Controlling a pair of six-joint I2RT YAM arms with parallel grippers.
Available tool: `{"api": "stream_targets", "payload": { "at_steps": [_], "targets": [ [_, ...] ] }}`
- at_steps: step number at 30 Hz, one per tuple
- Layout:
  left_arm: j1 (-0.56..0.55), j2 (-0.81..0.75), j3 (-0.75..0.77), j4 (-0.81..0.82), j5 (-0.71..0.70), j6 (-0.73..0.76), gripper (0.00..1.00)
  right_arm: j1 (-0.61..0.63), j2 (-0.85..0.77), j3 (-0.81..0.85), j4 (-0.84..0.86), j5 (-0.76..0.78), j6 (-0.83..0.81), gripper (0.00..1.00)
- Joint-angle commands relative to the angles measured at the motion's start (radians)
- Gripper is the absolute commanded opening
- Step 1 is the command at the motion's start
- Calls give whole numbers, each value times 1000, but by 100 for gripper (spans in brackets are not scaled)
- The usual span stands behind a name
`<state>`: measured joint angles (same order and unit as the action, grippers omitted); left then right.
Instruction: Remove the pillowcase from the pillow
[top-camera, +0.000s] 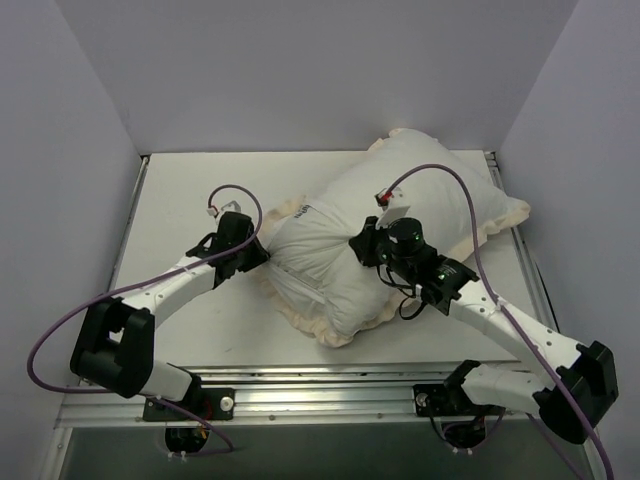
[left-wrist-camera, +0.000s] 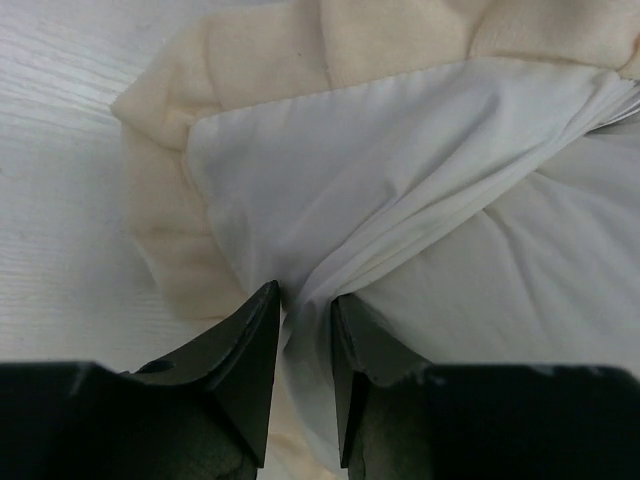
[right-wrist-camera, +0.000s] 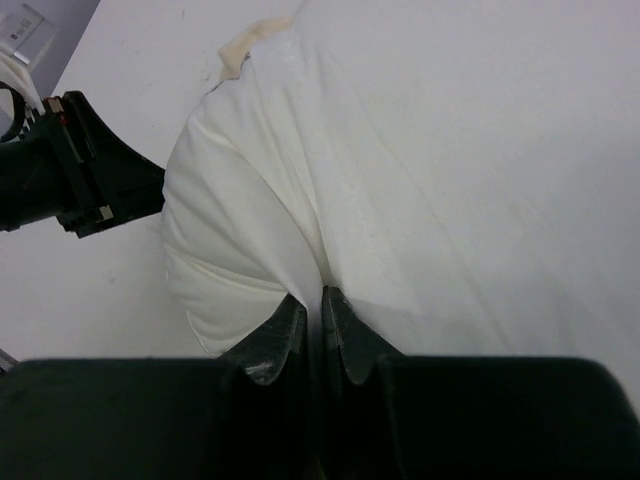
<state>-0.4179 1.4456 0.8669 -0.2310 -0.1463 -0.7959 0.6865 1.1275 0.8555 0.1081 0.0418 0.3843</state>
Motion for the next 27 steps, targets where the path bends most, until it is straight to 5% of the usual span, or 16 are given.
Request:
{"api": "stream_targets", "payload": {
  "at_steps": [1, 12, 20, 27],
  "targets": [
    [67, 35, -92, -61, -144, 14, 33, -97, -135, 36, -104, 187, 7, 0],
    [67, 24, -198, 22, -92, -20, 28, -150, -252, 168, -142, 4, 27, 0],
    [67, -11, -261, 168, -19, -72, 28, -154, -275, 309, -205, 34, -33, 0],
    [59, -169, -269, 403, 111, -94, 38, -153, -210, 246, -119, -319, -32, 0]
  ]
}}
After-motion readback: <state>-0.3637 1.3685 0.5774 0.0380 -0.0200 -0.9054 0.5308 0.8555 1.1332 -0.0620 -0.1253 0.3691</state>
